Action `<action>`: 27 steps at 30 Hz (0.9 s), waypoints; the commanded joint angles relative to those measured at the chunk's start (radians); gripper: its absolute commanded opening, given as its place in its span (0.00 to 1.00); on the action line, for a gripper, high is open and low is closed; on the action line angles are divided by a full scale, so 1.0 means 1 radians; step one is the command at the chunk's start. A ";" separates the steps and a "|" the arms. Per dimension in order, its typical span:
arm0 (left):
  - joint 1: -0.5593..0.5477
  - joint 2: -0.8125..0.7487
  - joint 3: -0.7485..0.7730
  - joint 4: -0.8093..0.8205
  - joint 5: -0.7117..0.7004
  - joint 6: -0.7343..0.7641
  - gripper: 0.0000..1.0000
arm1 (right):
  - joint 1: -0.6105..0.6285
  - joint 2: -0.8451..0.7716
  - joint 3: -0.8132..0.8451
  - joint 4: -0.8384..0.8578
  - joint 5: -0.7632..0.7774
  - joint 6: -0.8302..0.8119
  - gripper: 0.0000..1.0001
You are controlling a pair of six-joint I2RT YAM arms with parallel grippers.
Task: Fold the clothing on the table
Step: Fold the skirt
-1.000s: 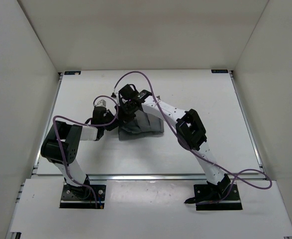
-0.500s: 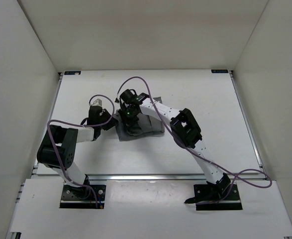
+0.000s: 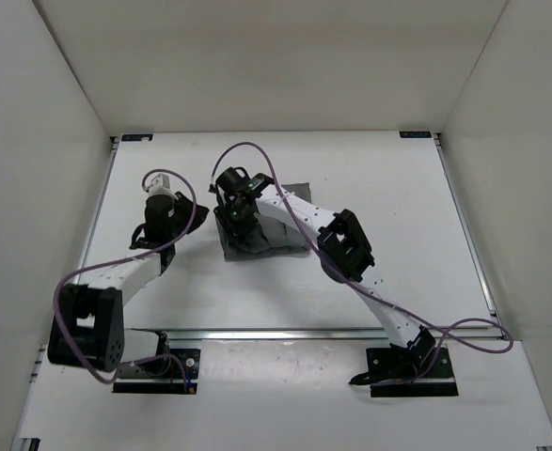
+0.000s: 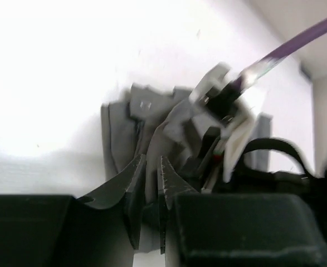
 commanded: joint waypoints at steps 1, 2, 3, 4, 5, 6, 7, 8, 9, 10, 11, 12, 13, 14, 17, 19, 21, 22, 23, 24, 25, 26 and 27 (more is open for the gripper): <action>0.017 -0.114 -0.010 -0.036 -0.085 0.007 0.26 | 0.005 -0.115 0.033 0.024 -0.036 -0.034 0.36; 0.020 -0.142 -0.014 -0.036 -0.088 0.008 0.27 | 0.005 -0.142 0.043 0.018 -0.038 -0.031 0.39; 0.026 -0.153 -0.015 -0.048 -0.091 0.010 0.26 | 0.000 -0.170 0.060 0.017 -0.046 -0.036 0.41; 0.026 -0.170 -0.014 -0.056 -0.084 0.013 0.27 | 0.003 -0.185 0.076 0.011 -0.047 -0.036 0.44; 0.033 -0.176 -0.008 -0.061 -0.085 0.017 0.27 | -0.001 -0.216 0.073 0.006 -0.050 -0.038 0.46; 0.021 -0.182 -0.014 -0.068 -0.087 0.024 0.27 | -0.011 -0.251 0.079 0.005 -0.047 -0.033 0.47; 0.023 -0.187 -0.005 -0.073 -0.081 0.027 0.27 | -0.018 -0.273 0.074 -0.005 -0.047 -0.044 0.50; 0.006 -0.194 -0.003 -0.075 -0.076 0.028 0.27 | -0.027 -0.314 0.045 0.015 -0.041 -0.036 0.55; 0.000 -0.190 -0.010 -0.075 -0.068 0.024 0.27 | -0.040 -0.358 0.001 0.027 -0.043 -0.044 0.58; -0.009 -0.193 -0.008 -0.069 -0.061 0.019 0.27 | -0.057 -0.386 -0.060 0.049 -0.047 -0.042 0.58; -0.022 -0.190 -0.012 -0.061 -0.038 0.014 0.26 | -0.081 -0.438 -0.147 0.079 -0.058 -0.036 0.61; -0.038 -0.179 -0.009 -0.056 -0.041 0.020 0.25 | -0.084 -0.495 -0.191 0.125 -0.076 -0.036 0.62; -0.060 -0.175 -0.011 -0.055 -0.033 0.011 0.26 | -0.119 -0.555 -0.298 0.152 -0.096 -0.021 0.61; -0.084 -0.167 -0.009 -0.059 -0.033 0.016 0.26 | -0.165 -0.621 -0.417 0.225 -0.131 -0.001 0.58; -0.109 -0.144 -0.006 -0.032 -0.015 0.007 0.25 | -0.276 -0.762 -0.709 0.400 -0.256 0.051 0.18; -0.132 -0.112 -0.009 0.006 0.024 -0.028 0.26 | -0.328 -0.832 -0.851 0.495 -0.332 0.086 0.00; -0.157 -0.069 0.011 0.039 0.056 -0.045 0.24 | -0.388 -0.883 -0.999 0.592 -0.391 0.111 0.00; -0.172 -0.020 0.035 0.045 0.061 -0.048 0.24 | -0.403 -0.891 -1.029 0.621 -0.418 0.120 0.00; -0.184 0.028 0.049 0.045 0.080 -0.052 0.23 | -0.423 -0.897 -1.065 0.632 -0.434 0.123 0.00; -0.195 0.069 0.074 0.050 0.100 -0.070 0.23 | -0.431 -0.896 -1.101 0.644 -0.446 0.123 0.00; -0.201 0.086 0.077 0.062 0.114 -0.076 0.22 | -0.440 -0.905 -1.142 0.667 -0.445 0.139 0.00; -0.213 0.118 0.075 0.074 0.114 -0.087 0.22 | -0.448 -0.910 -1.159 0.688 -0.466 0.148 0.00; -0.223 0.144 0.063 0.086 0.116 -0.096 0.22 | -0.460 -0.913 -1.211 0.704 -0.499 0.162 0.00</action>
